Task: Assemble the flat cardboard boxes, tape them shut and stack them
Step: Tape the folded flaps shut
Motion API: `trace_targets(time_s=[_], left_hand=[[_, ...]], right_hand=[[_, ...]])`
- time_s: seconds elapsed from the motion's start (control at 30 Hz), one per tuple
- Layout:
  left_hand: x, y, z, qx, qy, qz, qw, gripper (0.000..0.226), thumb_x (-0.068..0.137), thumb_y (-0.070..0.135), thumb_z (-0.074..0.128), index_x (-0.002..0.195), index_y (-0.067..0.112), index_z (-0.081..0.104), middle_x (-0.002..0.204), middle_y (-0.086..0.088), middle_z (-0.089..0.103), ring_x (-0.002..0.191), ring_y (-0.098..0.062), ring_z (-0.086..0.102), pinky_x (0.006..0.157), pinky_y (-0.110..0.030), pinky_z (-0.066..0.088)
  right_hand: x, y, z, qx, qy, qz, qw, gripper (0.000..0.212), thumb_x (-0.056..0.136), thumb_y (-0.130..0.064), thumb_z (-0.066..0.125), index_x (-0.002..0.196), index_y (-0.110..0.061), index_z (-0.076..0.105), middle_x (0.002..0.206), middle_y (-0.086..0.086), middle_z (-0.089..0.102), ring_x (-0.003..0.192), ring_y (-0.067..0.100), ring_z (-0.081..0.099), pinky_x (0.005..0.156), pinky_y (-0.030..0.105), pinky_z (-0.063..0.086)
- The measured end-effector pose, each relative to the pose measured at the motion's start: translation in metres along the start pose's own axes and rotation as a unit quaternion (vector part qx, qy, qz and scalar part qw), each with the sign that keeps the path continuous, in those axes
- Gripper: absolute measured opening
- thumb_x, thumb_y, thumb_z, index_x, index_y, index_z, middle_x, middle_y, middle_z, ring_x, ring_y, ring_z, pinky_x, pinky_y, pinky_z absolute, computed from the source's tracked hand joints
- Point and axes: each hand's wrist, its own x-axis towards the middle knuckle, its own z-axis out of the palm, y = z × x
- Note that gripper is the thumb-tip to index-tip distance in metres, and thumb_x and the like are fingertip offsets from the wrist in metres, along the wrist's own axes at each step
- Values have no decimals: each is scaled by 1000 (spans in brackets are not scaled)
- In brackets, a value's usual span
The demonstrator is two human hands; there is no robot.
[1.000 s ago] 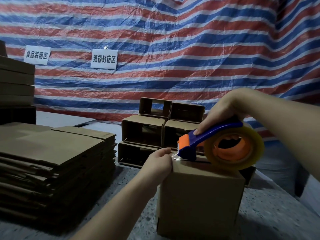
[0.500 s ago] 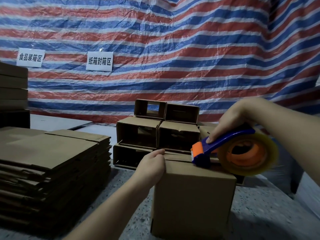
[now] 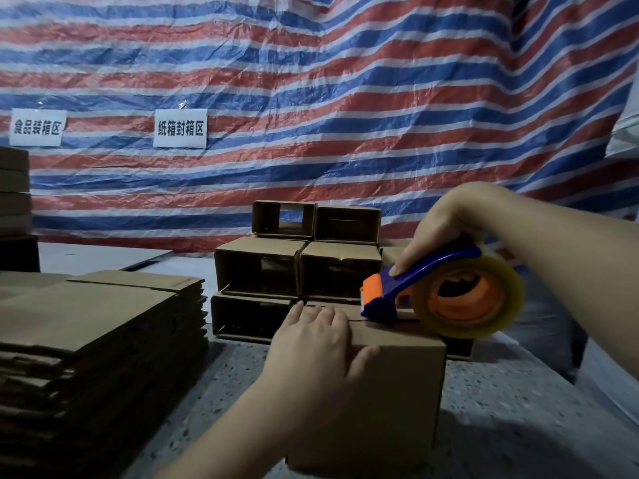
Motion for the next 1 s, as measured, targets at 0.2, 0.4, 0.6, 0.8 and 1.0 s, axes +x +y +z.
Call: trace_targets(time_s=[0.2, 0.4, 0.6, 0.8, 1.0], left_hand=[[0, -4, 0, 1, -7, 14, 1000, 78, 88, 70, 7, 145, 26, 37, 151, 5, 42, 143, -15, 30, 123, -38, 7], [0, -16, -2, -21, -9, 37, 999, 86, 80, 73, 1, 148, 30, 32, 156, 11, 35, 146, -9, 23, 121, -37, -4], [5, -19, -11, 9, -33, 35, 999, 79, 86, 77, 11, 143, 30, 38, 150, 8, 44, 143, -12, 33, 118, -47, -10], [27, 26, 1, -37, -33, 76, 996, 96, 83, 85, 27, 155, 22, 17, 161, -3, 25, 148, -22, 21, 115, -36, 4], [26, 28, 18, -30, 37, 79, 996, 71, 88, 74, 41, 138, 24, 41, 141, 1, 50, 131, -19, 45, 111, -38, 34]], right_hand=[[-10, 32, -7, 27, 1, 13, 1000, 84, 54, -67, 81, 113, -7, 70, 86, 11, 74, 68, 22, 72, 60, 30, 58], [-3, 52, 8, 22, 9, 14, 1000, 87, 52, -71, 79, 112, -9, 70, 88, 9, 76, 74, 20, 72, 67, 30, 58], [-2, 52, 16, 45, 3, 17, 999, 88, 52, -70, 78, 115, -9, 69, 91, 9, 77, 76, 19, 73, 66, 27, 59], [0, 54, 16, 43, -2, 17, 999, 91, 51, -71, 78, 116, -9, 70, 92, 9, 76, 77, 20, 73, 66, 28, 58], [1, 62, 13, 58, -2, -2, 998, 86, 58, -70, 78, 118, -10, 67, 97, 11, 78, 80, 20, 75, 66, 29, 59]])
